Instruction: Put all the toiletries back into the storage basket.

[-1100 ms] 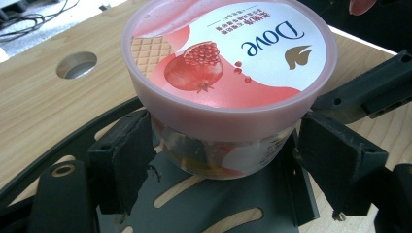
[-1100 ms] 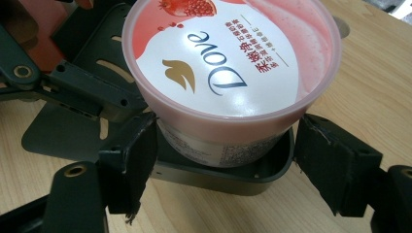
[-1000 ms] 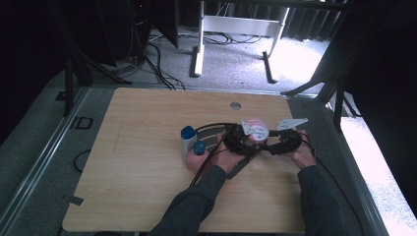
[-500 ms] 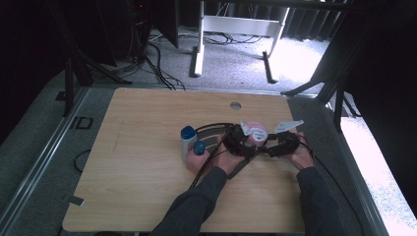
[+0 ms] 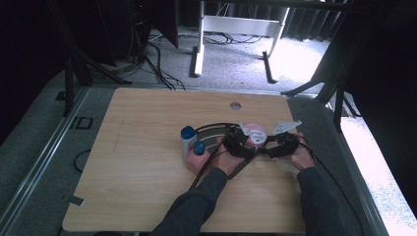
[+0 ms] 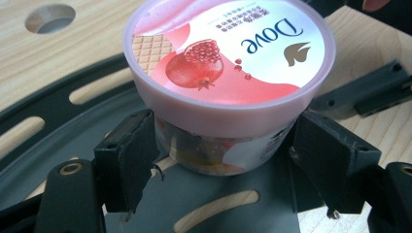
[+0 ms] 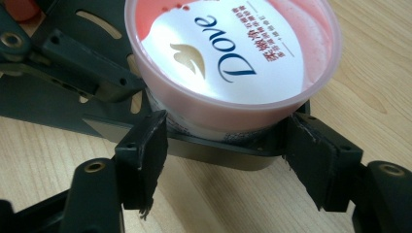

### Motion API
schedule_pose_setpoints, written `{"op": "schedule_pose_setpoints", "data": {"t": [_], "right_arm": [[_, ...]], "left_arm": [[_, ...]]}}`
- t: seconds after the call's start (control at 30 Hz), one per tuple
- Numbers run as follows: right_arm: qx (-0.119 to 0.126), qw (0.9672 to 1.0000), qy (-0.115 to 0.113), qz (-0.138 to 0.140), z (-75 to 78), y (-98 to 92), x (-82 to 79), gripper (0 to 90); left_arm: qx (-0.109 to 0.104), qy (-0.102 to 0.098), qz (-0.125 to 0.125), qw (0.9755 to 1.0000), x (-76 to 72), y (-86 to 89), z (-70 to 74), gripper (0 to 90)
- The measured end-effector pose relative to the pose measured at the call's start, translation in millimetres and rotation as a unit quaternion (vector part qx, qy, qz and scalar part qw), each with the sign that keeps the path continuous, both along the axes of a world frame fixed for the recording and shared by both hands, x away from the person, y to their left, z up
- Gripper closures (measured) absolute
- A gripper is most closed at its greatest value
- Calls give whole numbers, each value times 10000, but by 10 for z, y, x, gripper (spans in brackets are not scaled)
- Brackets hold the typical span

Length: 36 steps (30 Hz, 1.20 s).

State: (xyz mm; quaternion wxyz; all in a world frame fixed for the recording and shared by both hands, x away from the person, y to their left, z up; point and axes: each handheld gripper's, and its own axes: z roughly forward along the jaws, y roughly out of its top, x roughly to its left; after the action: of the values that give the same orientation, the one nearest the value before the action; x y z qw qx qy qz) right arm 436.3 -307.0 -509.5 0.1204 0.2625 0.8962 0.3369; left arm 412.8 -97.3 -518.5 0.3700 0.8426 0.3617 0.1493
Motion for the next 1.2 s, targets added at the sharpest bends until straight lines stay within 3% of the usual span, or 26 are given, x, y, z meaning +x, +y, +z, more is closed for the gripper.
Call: {"op": "schedule_pose_setpoints", "data": {"t": [0.2, 0.27, 0.3, 0.4, 0.7, 0.87, 1.03, 1.2], "right_arm": [[-163, 9998, -87, -5, 12, -3, -28, 328], [-58, 9999, -99, -5, 34, -26, -36, 332], [108, 9998, -167, -55, 99, -69, -50, 331], [9, 9999, -133, -88, 128, -83, -47, 301], [-34, 9996, 180, -228, -99, -88, 3, 246], [99, 9994, 204, -247, -103, -98, -5, 251], [154, 9994, 158, -258, -118, -133, -87, 295], [189, 9992, 133, -322, -173, -128, -244, 333]], "left_arm": [[111, -31, -46, 9999, -30, -2, -33, 293], [108, -23, -45, 9999, -31, -1, -32, 306], [103, -32, -47, 9999, -31, -1, -34, 308], [76, -44, -42, 10000, -36, 3, -39, 313], [-58, -11, -22, 10000, -53, 20, -45, 331], [-19, 4, -86, 10000, -55, 25, -38, 325], [-45, -2, -135, 9999, -142, 43, -31, 386], [-191, -124, -317, 9992, -251, 113, 89, 431]]}}
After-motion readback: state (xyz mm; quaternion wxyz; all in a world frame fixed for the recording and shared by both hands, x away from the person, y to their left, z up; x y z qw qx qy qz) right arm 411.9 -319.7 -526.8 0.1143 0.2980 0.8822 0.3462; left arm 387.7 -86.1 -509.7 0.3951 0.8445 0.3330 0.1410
